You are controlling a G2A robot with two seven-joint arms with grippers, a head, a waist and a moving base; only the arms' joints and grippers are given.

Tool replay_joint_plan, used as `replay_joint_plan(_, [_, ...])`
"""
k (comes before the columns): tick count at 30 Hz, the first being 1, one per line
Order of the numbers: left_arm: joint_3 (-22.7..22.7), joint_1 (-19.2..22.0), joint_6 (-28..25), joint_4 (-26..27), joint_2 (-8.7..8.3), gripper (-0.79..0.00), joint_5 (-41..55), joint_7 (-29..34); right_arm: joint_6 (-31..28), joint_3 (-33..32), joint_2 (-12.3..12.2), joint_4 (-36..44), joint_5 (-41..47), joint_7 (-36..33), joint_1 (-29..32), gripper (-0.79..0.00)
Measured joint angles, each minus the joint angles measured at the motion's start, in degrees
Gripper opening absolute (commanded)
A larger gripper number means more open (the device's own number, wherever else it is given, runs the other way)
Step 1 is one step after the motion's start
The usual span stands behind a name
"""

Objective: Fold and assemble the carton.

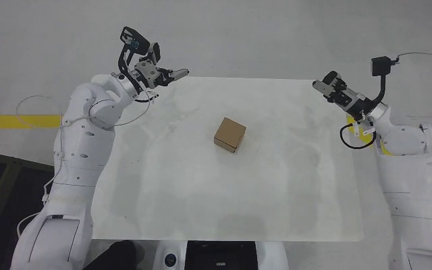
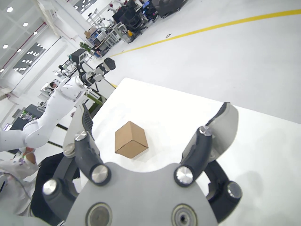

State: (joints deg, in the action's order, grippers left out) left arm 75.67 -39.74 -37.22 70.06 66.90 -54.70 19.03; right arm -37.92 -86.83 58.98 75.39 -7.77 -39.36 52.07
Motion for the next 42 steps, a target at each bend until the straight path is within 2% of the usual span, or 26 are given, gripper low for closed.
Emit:
replay_joint_plan(9, [2.52,1.76,-1.75,-2.02,-1.33,0.0,-0.26,6.16,5.2,-2.04,-0.8,2.93,-5.34,2.02,0.86,0.0])
replay_joint_plan(15, [3.51,1.92,0.52,-2.46,-1.61,0.0,0.36,5.03,5.03,-1.81,-0.82,3.14,-4.73,2.15,1.15,0.0])
replay_joint_plan(42, [3.49,1.91,0.46,-2.45,-1.6,-0.001,0.35,5.06,5.04,-1.82,-0.82,3.13,-4.76,2.15,1.14,0.0])
